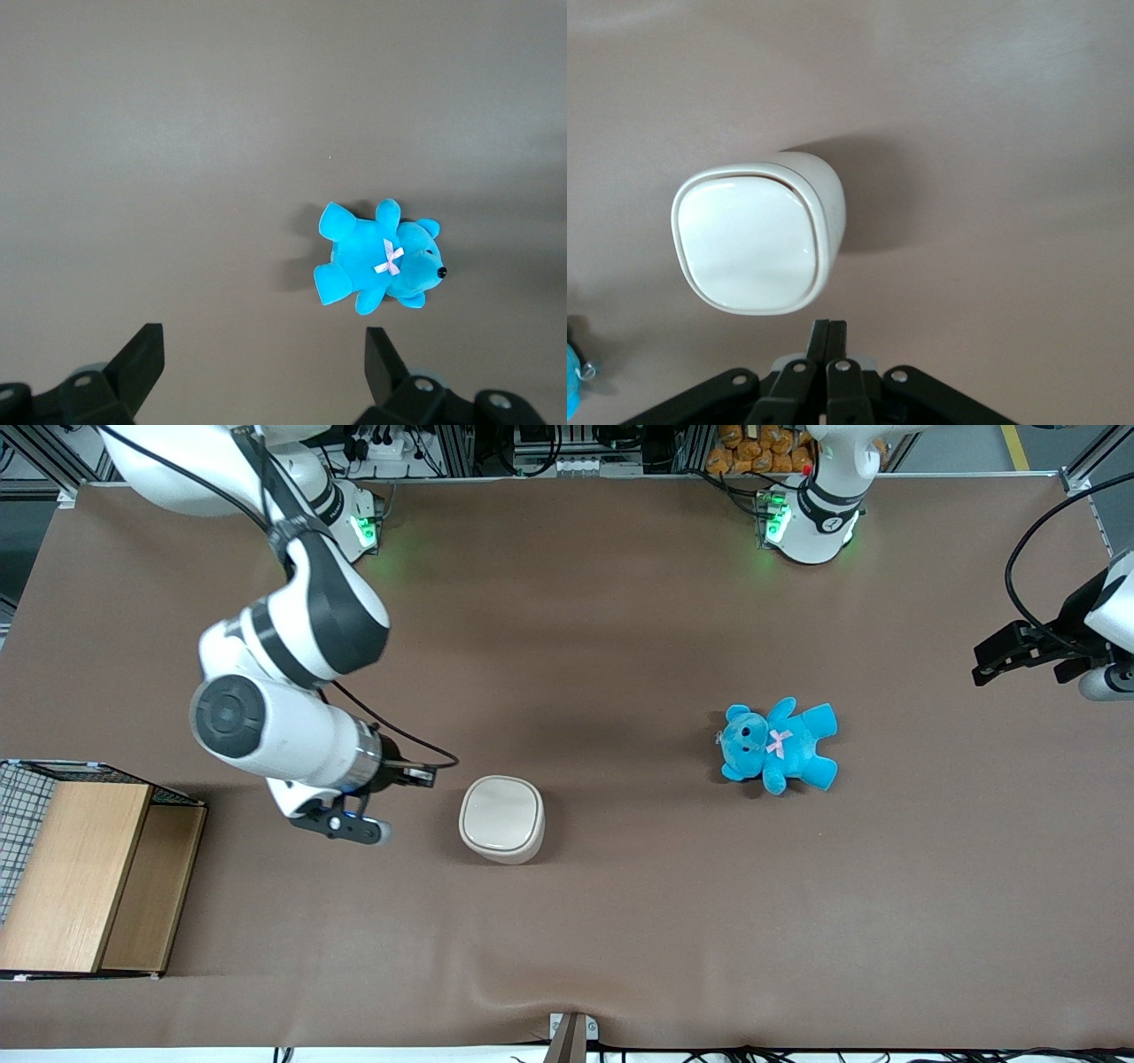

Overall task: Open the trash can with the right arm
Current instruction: 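Lower the right gripper onto the trash can lid edge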

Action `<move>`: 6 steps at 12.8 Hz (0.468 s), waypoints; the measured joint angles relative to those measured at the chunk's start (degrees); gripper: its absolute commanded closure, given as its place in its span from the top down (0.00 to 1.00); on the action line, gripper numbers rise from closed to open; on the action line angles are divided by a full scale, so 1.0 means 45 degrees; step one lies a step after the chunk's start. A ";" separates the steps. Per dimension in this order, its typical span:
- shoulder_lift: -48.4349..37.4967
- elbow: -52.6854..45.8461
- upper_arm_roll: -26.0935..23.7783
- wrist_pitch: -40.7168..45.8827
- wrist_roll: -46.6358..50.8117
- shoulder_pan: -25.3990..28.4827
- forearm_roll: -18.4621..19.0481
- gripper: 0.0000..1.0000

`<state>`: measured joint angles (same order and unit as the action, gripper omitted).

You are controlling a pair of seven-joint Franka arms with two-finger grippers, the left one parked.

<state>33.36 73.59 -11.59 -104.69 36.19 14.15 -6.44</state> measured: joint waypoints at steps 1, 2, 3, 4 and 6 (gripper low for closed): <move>0.0266 -0.0003 0.0004 -0.0349 0.0101 0.0093 0.0012 0.00; 0.0536 -0.0005 0.0009 -0.0800 0.0142 0.0169 0.0017 0.00; 0.0770 -0.0008 0.0017 -0.1297 0.0238 0.0276 0.0017 0.00; 0.0955 -0.0022 0.0028 -0.1711 0.0438 0.0437 0.0100 0.00; 0.1165 -0.0041 0.0049 -0.1976 0.0808 0.0691 0.0546 0.00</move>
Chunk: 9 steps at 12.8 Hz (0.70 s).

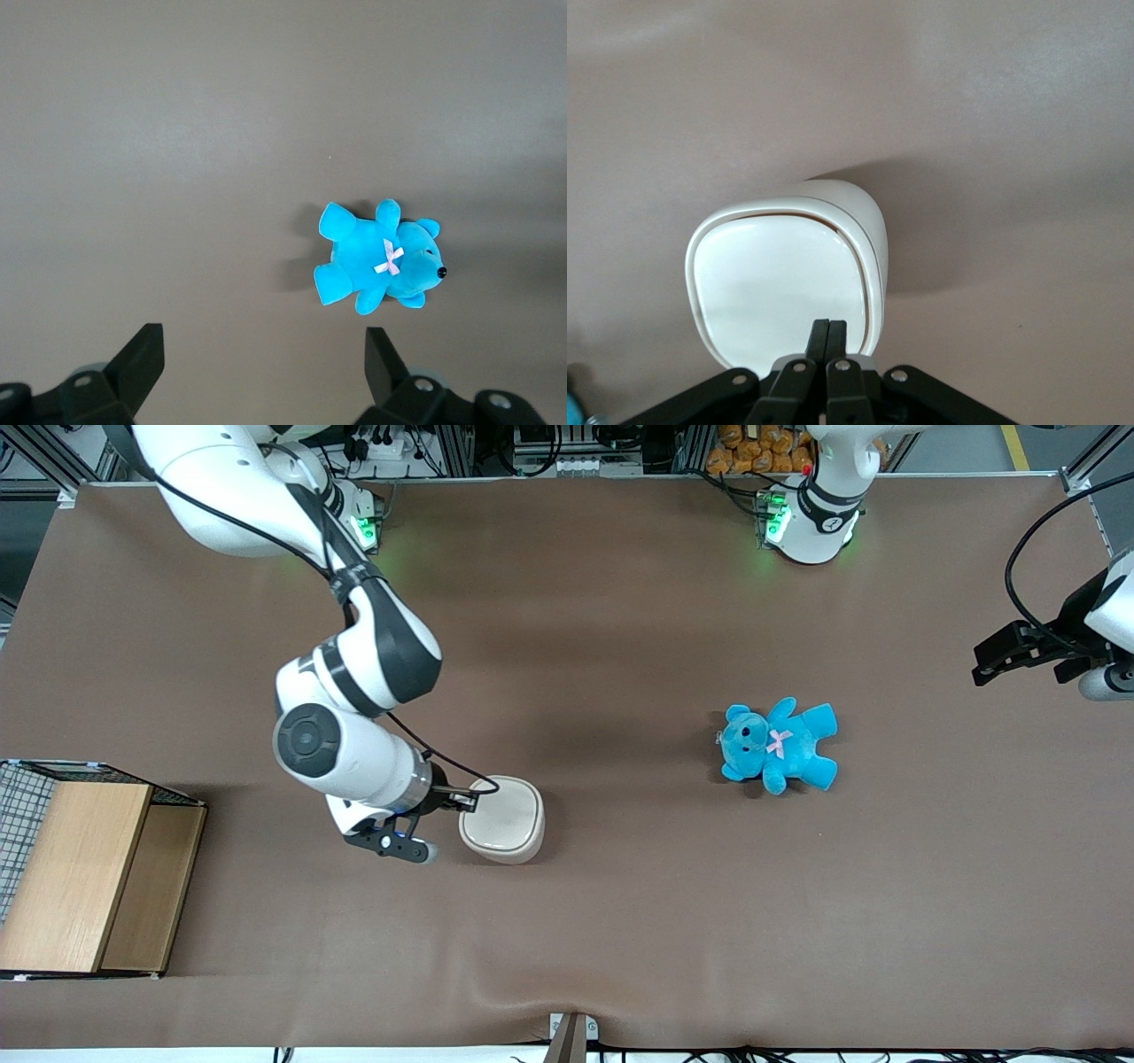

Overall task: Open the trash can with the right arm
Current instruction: 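Lower the right gripper onto the trash can lid edge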

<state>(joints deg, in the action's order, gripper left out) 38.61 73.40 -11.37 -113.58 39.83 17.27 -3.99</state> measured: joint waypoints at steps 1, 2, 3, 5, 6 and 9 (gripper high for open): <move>0.0082 -0.0003 0.0010 -0.0173 0.0062 0.0035 0.0145 0.00; 0.0185 -0.0006 0.0029 -0.0435 0.0072 0.0036 0.0183 0.00; 0.0307 -0.0005 0.0049 -0.0643 0.0072 0.0037 0.0207 0.00; 0.0507 -0.0016 0.0062 -0.0796 0.0072 0.0037 0.0239 0.00; 0.0581 -0.0018 0.0062 -0.0851 0.0072 0.0042 0.0243 0.00; 0.0698 -0.0021 0.0062 -0.0966 0.0073 0.0075 0.0245 0.00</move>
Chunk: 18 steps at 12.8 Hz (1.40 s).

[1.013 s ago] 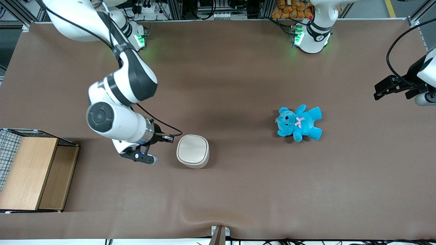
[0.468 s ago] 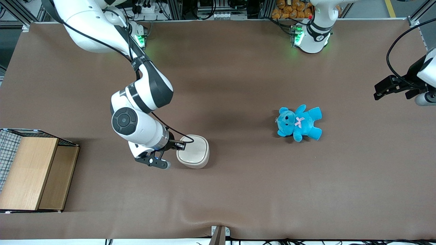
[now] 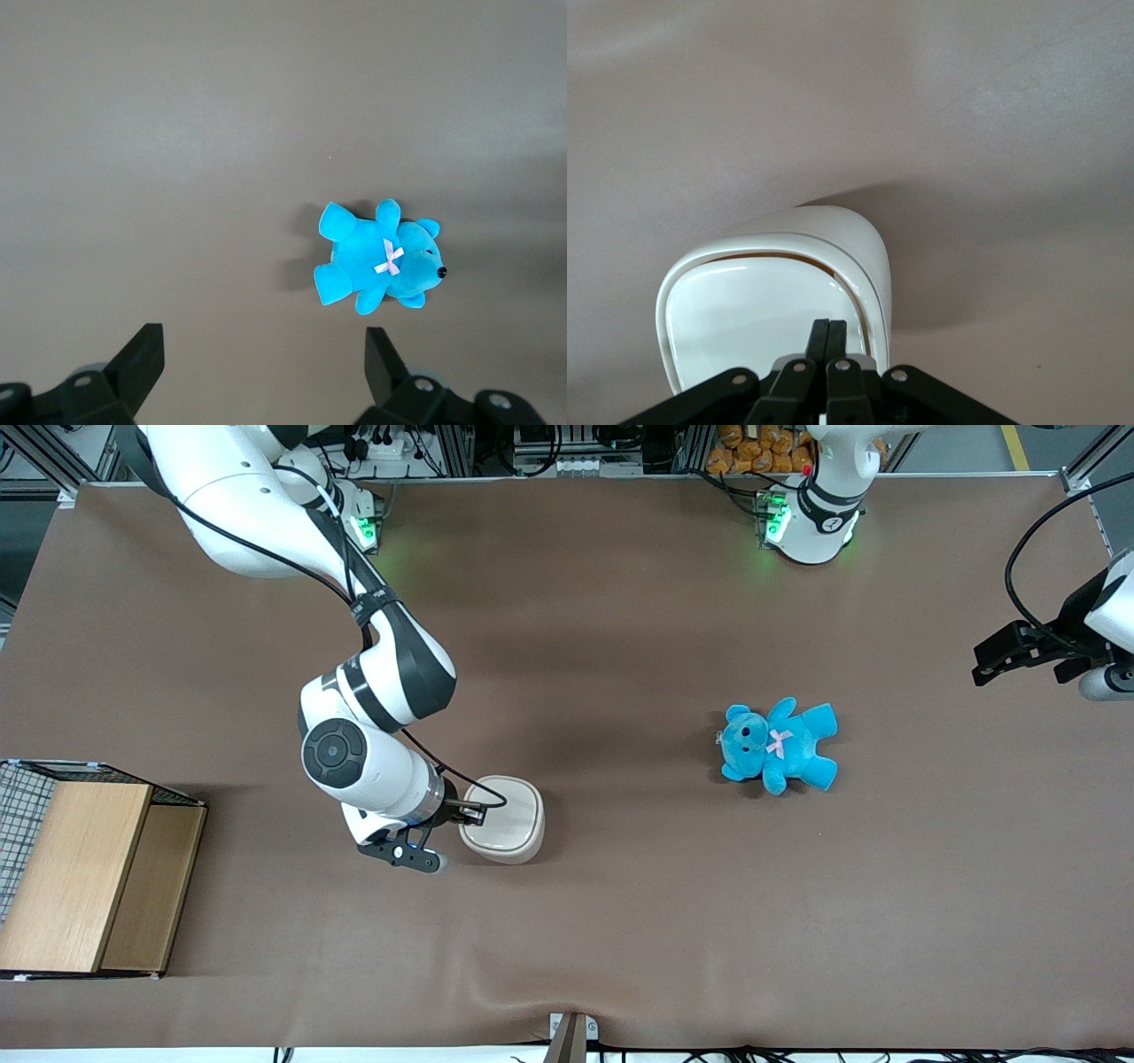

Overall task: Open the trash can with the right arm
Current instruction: 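Lower the right gripper onto the trash can lid edge, then push the lid edge with the right gripper to flip it open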

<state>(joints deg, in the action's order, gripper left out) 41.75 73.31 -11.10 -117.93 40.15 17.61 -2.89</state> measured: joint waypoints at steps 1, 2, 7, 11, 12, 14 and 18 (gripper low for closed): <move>0.0025 -0.0002 0.0000 0.0000 0.0000 0.0020 0.0000 0.00; 0.0039 -0.0006 -0.0001 0.0000 0.0000 0.0047 0.0004 0.00; 0.0102 -0.0007 -0.0001 -0.0006 0.0012 0.0193 0.0227 0.00; 0.0257 -0.0003 0.0000 -0.0017 0.0034 0.0229 0.0570 0.00; 0.0290 -0.0004 0.0001 -0.0065 0.0066 0.0255 0.0655 0.00; 0.0290 -0.0010 0.0001 -0.0084 0.0151 0.0301 0.0733 0.00; 0.0294 -0.0175 -0.0004 0.0136 0.0783 0.0322 0.0770 0.00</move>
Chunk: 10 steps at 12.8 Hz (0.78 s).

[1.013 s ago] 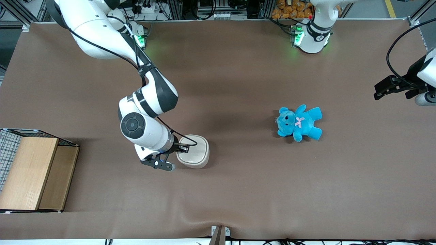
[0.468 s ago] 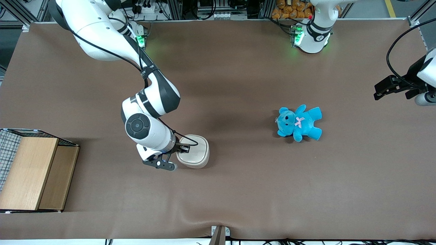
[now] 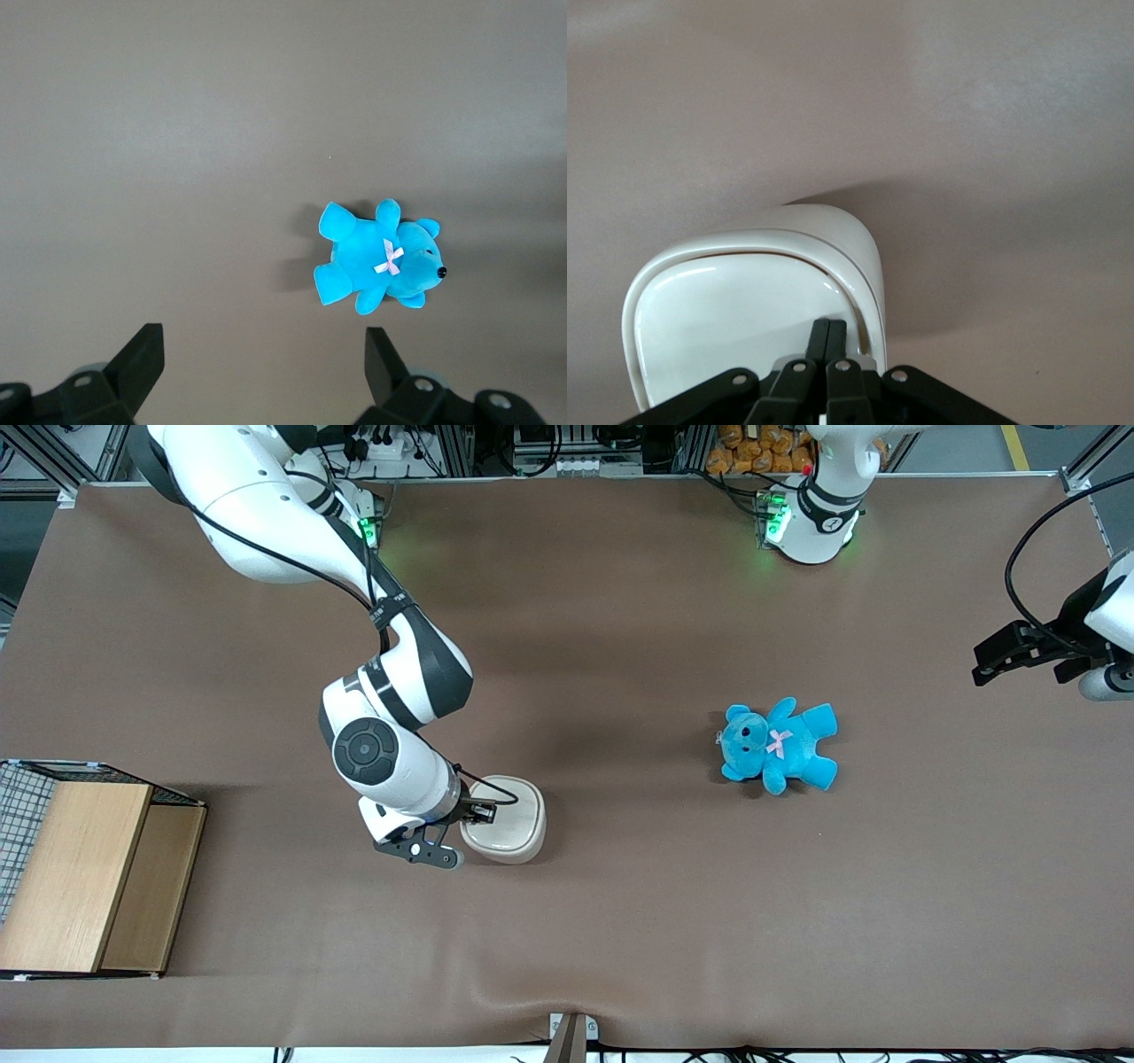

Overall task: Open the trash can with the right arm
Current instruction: 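Push the lid edge with the right gripper to flip it open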

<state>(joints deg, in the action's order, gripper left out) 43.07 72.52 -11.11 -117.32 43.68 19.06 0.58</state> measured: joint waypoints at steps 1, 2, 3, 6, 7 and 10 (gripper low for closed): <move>0.0003 -0.0289 -0.0010 0.0397 0.0321 0.0001 -0.0128 0.00; 0.0001 -0.0658 -0.0020 0.0908 0.0493 0.0001 -0.0420 0.00; -0.0001 -0.1002 -0.0035 0.1326 0.0624 0.0000 -0.0737 0.00; 0.0000 -0.1650 -0.0155 0.1719 0.1404 0.0040 -0.1451 0.00; 0.0001 -0.1825 -0.0228 0.1718 0.1774 0.0078 -0.1732 0.00; -0.0002 -0.2399 -0.0645 0.1727 0.2708 0.0110 -0.2309 0.00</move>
<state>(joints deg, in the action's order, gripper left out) 43.06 61.72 -14.01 -109.55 55.86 19.55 -9.81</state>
